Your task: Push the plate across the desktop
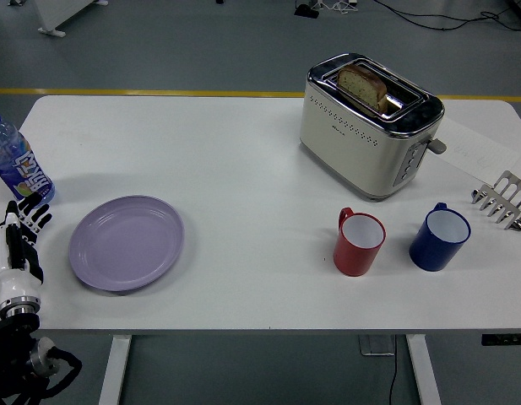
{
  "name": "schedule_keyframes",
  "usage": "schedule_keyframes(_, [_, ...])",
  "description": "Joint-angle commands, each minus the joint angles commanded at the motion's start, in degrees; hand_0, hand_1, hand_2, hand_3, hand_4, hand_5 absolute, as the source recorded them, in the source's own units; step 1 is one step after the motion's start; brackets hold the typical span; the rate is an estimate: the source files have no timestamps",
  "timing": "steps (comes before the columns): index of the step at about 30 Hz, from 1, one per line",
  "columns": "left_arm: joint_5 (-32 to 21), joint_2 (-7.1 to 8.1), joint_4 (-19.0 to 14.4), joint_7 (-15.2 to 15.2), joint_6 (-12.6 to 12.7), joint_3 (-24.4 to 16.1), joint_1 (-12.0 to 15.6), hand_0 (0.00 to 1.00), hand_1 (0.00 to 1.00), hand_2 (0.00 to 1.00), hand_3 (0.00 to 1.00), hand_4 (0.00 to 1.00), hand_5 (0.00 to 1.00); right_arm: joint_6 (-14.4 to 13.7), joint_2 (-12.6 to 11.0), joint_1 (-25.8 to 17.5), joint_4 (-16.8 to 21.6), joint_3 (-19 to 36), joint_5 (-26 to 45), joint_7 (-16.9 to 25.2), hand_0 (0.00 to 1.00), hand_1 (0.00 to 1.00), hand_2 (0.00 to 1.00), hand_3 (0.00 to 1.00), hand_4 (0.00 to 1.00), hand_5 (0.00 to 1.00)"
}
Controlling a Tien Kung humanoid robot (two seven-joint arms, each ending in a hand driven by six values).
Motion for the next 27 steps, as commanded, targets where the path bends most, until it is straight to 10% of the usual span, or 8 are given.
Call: schedule_keyframes(27, [-7.4,-1.22,2.4,-0.6,-1.6,7.1,-4.4,0.734,0.768,0.797,0.704,0.455,0.998,0.2,0.0,1.2,0.0,-0.1,-0.1,-0.1,0.571,0.533,0.613,0.596,0.101,0.572])
